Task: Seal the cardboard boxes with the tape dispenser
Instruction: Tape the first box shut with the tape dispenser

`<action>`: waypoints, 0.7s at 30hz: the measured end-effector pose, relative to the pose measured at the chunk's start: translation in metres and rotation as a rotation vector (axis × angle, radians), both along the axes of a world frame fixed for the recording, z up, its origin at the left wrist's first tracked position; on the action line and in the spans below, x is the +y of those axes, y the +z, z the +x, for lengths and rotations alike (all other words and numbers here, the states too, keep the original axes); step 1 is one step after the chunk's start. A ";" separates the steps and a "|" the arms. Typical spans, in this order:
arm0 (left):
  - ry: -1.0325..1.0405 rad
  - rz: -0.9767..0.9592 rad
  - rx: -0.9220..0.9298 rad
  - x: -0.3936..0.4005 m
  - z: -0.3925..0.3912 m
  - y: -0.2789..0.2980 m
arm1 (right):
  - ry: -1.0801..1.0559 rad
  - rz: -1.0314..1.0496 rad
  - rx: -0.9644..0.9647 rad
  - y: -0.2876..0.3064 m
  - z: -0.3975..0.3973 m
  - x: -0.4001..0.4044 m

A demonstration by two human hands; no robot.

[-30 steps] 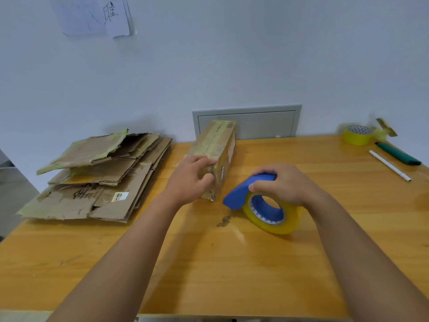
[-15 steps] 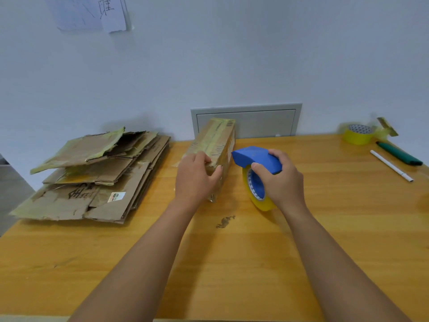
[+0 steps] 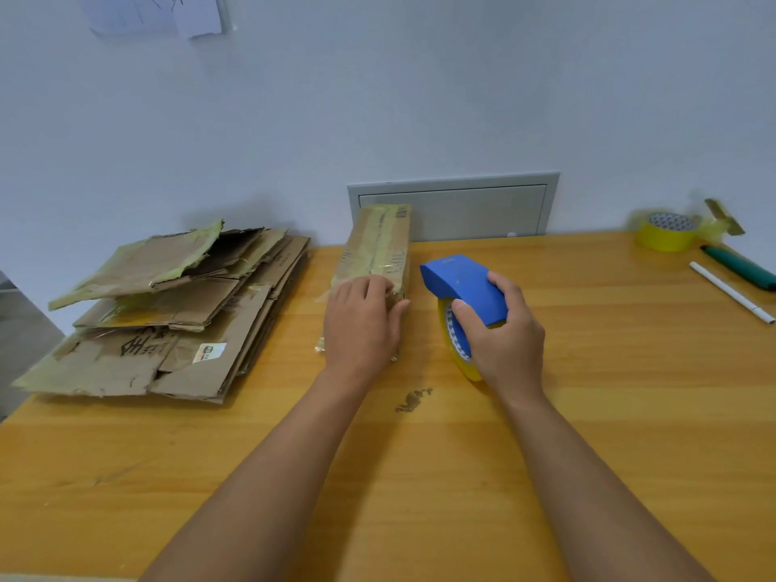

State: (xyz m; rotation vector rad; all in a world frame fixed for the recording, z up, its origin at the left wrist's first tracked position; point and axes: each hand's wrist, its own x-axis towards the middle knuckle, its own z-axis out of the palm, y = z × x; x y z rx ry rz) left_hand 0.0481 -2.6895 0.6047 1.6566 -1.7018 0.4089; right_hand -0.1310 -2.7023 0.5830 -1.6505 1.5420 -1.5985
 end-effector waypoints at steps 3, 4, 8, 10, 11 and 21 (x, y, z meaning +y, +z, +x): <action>0.024 -0.007 0.004 0.000 -0.007 -0.001 | -0.001 -0.018 0.015 -0.003 -0.001 0.002; 0.019 0.000 0.004 0.000 -0.006 0.001 | 0.001 -0.020 0.016 -0.003 -0.001 0.002; -0.063 0.075 -0.034 0.003 0.009 0.008 | 0.006 -0.035 0.015 -0.007 -0.003 0.004; -0.086 0.095 -0.054 0.004 0.017 0.011 | 0.010 -0.036 0.010 -0.008 -0.003 0.004; -0.085 0.096 -0.055 0.004 0.020 0.012 | 0.013 -0.036 0.009 -0.009 -0.003 0.004; -0.082 0.125 -0.076 0.005 0.018 0.017 | 0.027 -0.066 0.009 -0.010 -0.006 0.009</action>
